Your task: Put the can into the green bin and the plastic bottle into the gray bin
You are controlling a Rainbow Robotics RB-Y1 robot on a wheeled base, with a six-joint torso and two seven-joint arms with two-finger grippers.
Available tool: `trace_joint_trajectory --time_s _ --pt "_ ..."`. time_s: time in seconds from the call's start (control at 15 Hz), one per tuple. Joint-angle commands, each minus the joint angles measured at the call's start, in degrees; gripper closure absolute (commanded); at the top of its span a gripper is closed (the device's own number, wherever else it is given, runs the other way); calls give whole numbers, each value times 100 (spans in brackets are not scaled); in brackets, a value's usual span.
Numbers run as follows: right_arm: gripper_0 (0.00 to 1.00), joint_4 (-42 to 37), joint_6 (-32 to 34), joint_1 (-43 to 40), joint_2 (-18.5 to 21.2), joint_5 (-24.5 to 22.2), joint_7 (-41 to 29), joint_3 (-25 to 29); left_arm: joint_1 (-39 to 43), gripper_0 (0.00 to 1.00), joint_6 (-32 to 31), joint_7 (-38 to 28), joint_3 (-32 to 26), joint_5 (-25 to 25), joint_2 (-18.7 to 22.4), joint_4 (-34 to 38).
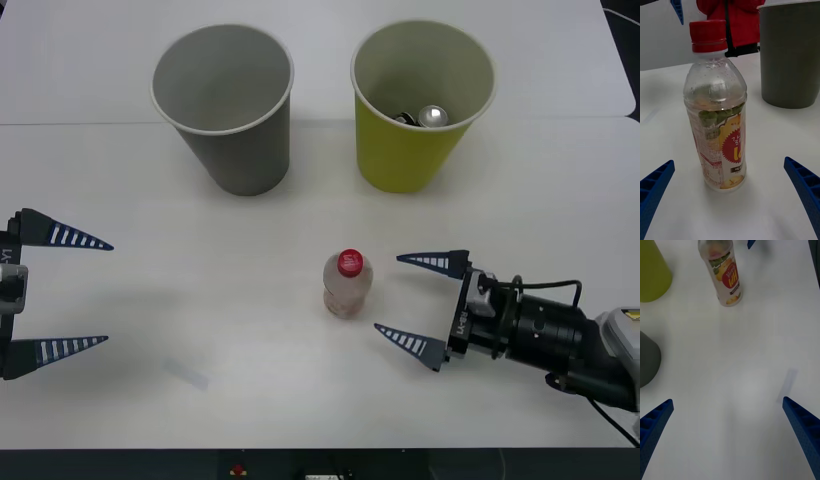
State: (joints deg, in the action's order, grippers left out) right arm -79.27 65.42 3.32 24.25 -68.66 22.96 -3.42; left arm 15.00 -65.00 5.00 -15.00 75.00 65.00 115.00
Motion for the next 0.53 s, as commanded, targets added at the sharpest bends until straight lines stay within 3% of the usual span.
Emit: trace_joint_trajectory --time_s 0.07,0.53 --pt "0 -1 -99 81 -87 2 25 -159 0 0 0 0 0 0 0 0" --pt "0 -1 -635 178 -333 -7 77 -546 0 0 0 0 0 0 0 0"
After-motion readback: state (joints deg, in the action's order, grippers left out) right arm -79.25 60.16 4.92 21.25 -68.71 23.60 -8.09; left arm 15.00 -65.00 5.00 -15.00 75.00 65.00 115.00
